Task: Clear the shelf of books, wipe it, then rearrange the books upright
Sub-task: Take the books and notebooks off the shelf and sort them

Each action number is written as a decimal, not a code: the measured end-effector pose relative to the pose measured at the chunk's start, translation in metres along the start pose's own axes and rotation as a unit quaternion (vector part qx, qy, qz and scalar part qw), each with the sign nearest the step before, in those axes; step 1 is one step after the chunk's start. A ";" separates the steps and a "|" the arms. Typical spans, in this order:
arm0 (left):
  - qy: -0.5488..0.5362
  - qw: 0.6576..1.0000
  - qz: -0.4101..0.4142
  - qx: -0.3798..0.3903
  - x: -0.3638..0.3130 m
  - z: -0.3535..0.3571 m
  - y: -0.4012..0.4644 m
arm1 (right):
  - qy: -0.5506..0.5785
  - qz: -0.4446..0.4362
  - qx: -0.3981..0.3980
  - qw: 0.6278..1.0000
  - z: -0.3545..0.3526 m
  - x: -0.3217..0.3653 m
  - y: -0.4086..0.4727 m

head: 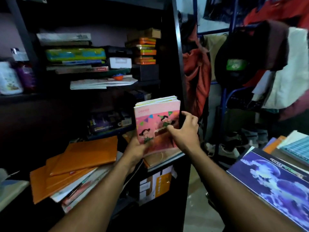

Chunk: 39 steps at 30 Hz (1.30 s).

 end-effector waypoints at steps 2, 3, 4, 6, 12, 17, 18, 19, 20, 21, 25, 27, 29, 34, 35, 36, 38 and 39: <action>-0.033 0.999 -0.009 -0.019 0.000 0.000 -0.005 | 0.005 0.008 0.006 1.000 -0.003 -0.003 0.002; -0.043 0.999 -0.007 -0.020 -0.004 0.001 -0.007 | 0.009 0.010 0.020 1.000 -0.005 -0.004 -0.001; -0.045 0.999 -0.007 -0.016 -0.009 0.001 -0.010 | 0.022 0.010 0.044 0.999 -0.008 -0.003 -0.006; -0.043 0.999 -0.006 0.013 -0.029 0.006 -0.017 | 0.081 0.011 0.082 0.993 -0.019 -0.001 -0.017; -0.109 0.988 0.014 0.110 -0.113 0.062 -0.058 | 0.135 0.043 -0.052 0.988 -0.107 0.011 -0.083; -0.108 0.980 -0.011 0.168 -0.154 0.130 -0.110 | 0.132 0.106 -0.052 0.984 -0.214 -0.012 -0.149; -0.102 0.979 -0.020 0.175 -0.163 0.151 -0.124 | 0.133 0.119 -0.063 0.982 -0.239 -0.023 -0.162; -0.093 0.978 -0.024 0.184 -0.170 0.174 -0.136 | 0.128 0.129 -0.081 0.980 -0.263 -0.034 -0.173; -0.079 0.976 -0.027 0.200 -0.177 0.198 -0.149 | 0.125 0.138 -0.103 0.977 -0.286 -0.045 -0.181; -0.061 0.974 -0.028 0.216 -0.180 0.222 -0.159 | 0.120 0.151 -0.119 0.974 -0.307 -0.054 -0.187; -0.018 0.966 -0.022 0.258 -0.181 0.299 -0.166 | 0.046 0.183 -0.142 0.972 -0.388 -0.077 -0.184; -0.016 0.958 -0.032 0.283 -0.180 0.330 -0.164 | -0.059 0.214 -0.139 0.965 -0.420 -0.093 -0.176; 0.052 0.939 -0.037 0.337 -0.164 0.362 -0.170 | -0.182 0.290 -0.128 0.931 -0.444 -0.116 -0.177; 0.338 0.810 0.021 0.478 -0.125 0.396 -0.215 | -0.321 0.404 0.019 0.856 -0.438 -0.170 -0.190; 0.350 0.811 0.038 0.467 -0.125 0.395 -0.217 | -0.326 0.407 0.021 0.853 -0.437 -0.170 -0.191; 0.343 0.818 0.050 0.458 -0.127 0.393 -0.218 | -0.329 0.409 0.018 0.851 -0.438 -0.168 -0.190; 0.323 0.829 0.075 0.451 -0.139 0.384 -0.217 | -0.369 0.387 -0.041 0.844 -0.442 -0.153 -0.189; 0.306 0.837 0.086 0.445 -0.148 0.376 -0.216 | -0.382 0.358 -0.081 0.848 -0.441 -0.137 -0.189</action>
Point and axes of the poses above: each hand's wrist, its own y-axis towards the middle knuckle, its own z-axis out of the palm, x = y × z, the point moved 4 cm from there along y, towards the middle knuckle, and after that the axes turned 15 degrees about z, right-handed, at the moved point
